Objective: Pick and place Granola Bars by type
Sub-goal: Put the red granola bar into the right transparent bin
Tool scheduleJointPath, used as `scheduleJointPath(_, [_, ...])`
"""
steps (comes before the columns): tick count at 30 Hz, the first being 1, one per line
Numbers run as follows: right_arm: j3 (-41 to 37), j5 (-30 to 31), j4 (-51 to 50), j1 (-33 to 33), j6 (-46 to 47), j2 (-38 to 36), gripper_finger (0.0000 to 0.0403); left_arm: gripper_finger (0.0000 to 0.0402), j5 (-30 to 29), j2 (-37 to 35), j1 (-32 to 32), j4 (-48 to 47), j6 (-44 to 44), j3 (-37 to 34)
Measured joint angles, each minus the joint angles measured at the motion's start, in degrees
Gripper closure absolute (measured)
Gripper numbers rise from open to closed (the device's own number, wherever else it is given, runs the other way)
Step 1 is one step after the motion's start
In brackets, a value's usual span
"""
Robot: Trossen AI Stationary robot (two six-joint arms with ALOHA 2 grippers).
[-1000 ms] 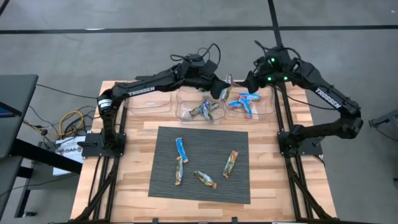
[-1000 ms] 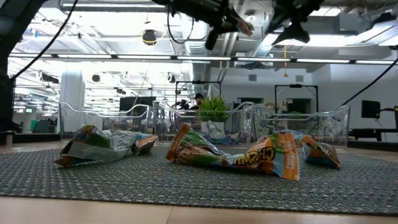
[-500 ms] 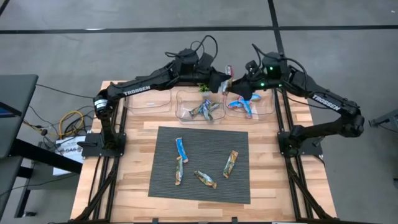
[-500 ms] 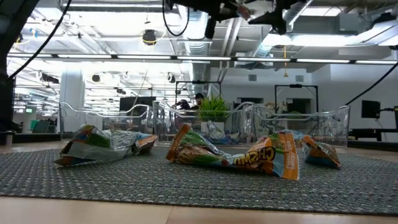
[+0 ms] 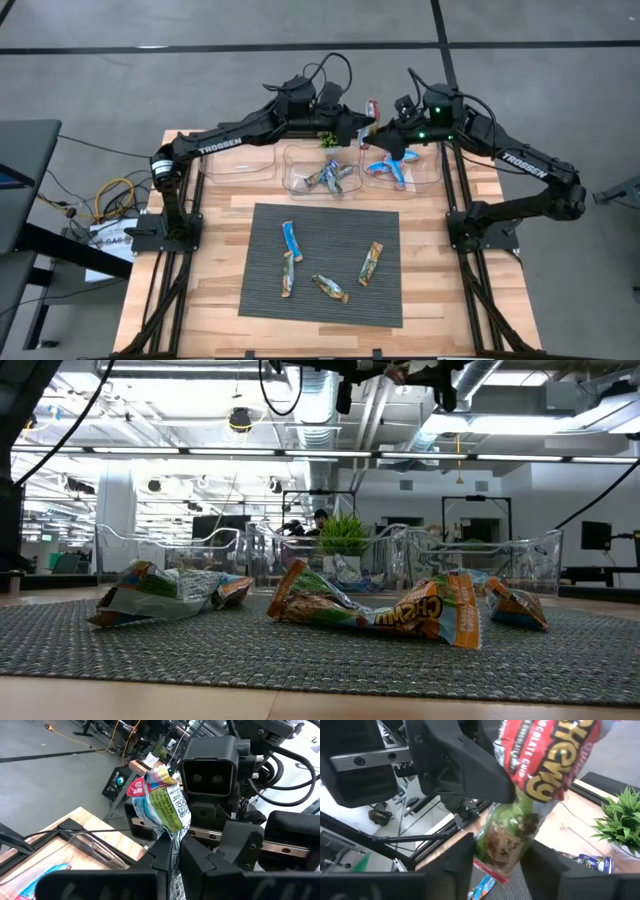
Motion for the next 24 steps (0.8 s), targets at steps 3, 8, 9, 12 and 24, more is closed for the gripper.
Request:
scheduleJointPath(3, [0.0, 0.0, 0.0, 0.0, 0.0, 0.0, 0.0316, 0.0387, 0.0, 0.0, 0.0, -0.1, 0.0, 0.0])
scheduleJointPath(8, [0.0, 0.1, 0.0, 0.0, -0.2, 0.0, 0.0363, 0.0368, 0.0, 0.0, 0.0, -0.2, 0.0, 0.0])
scheduleJointPath(9, [0.0, 0.1, 0.0, 0.0, -0.2, 0.0, 0.0370, 0.0362, 0.0, 0.0, 0.0, -0.2, 0.0, 0.0])
scheduleJointPath(12, [0.0, 0.2, 0.0, 0.0, -0.3, 0.0, 0.0383, 0.0338, 0.0, 0.0, 0.0, -0.3, -0.1, 0.0])
scheduleJointPath(24, [0.1, 13.8, -14.4, -2.8, -2.1, 0.0, 0.0386, 0.0268, 0.3, 0.1, 0.2, -0.5, 0.3, 0.0])
